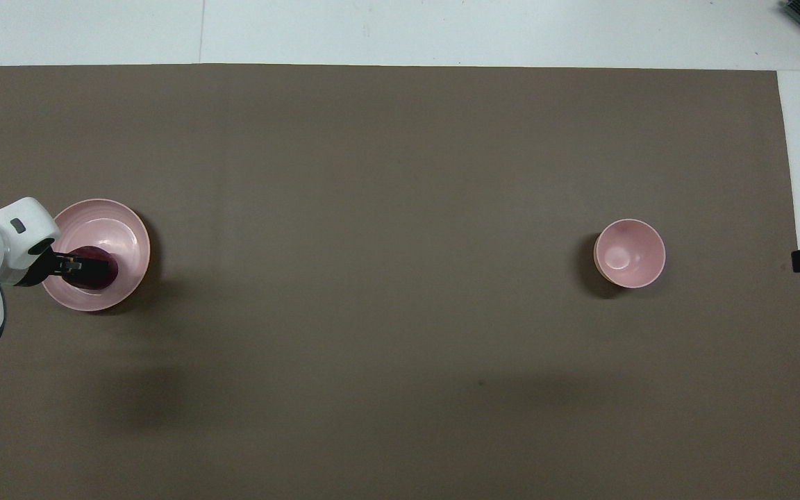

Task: Move apple from plate to bowl
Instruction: 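Reach the left gripper down to the red apple on the plate, then close the left gripper on the red apple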

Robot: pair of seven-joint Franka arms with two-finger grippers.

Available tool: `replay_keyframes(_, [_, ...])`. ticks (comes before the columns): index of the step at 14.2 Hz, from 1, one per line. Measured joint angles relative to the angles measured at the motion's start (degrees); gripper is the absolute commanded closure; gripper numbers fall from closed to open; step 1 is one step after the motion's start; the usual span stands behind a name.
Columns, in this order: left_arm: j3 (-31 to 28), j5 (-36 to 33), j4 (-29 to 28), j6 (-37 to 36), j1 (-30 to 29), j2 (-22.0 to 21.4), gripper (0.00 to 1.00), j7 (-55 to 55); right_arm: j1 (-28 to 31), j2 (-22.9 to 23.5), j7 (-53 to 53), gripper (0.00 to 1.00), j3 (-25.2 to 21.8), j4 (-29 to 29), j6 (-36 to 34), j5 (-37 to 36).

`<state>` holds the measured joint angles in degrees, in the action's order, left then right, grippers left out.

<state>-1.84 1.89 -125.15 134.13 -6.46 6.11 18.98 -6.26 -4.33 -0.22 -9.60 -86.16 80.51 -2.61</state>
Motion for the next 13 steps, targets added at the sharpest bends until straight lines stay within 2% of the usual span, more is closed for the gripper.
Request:
replay_keyframes(1, [0.0,0.0,0.0,0.0,0.0,0.0,0.82,0.0,0.0,0.0,0.0,0.0,0.0,0.0,0.0,0.0])
replay_keyframes(2, [0.1,0.0,0.0,0.1,0.0,0.0,0.94,0.0,0.0,0.0,0.0,0.0,0.0,0.0,0.0,0.0])
replay_keyframes(3, [0.1,0.0,0.1,0.1,0.0,-0.1,1.0,0.0,0.0,0.0,0.0,0.0,0.0,0.0,0.0,0.0])
replay_keyframes(10, [1.1,0.0,1.9,-0.5,0.1,-1.4,1.0,0.0,0.0,0.0,0.0,0.0,0.0,0.0,0.0,0.0])
replay_keyframes(11, [1.3,0.2,2.2,-2.1,0.1,-2.4,1.0,0.0,0.0,0.0,0.0,0.0,0.0,0.0,0.0,0.0])
replay_keyframes(13, [1.8,5.0,3.5,-8.3,0.3,-5.5,1.0,0.1,0.0,0.0,0.0,0.0,0.0,-0.1,0.0,0.0])
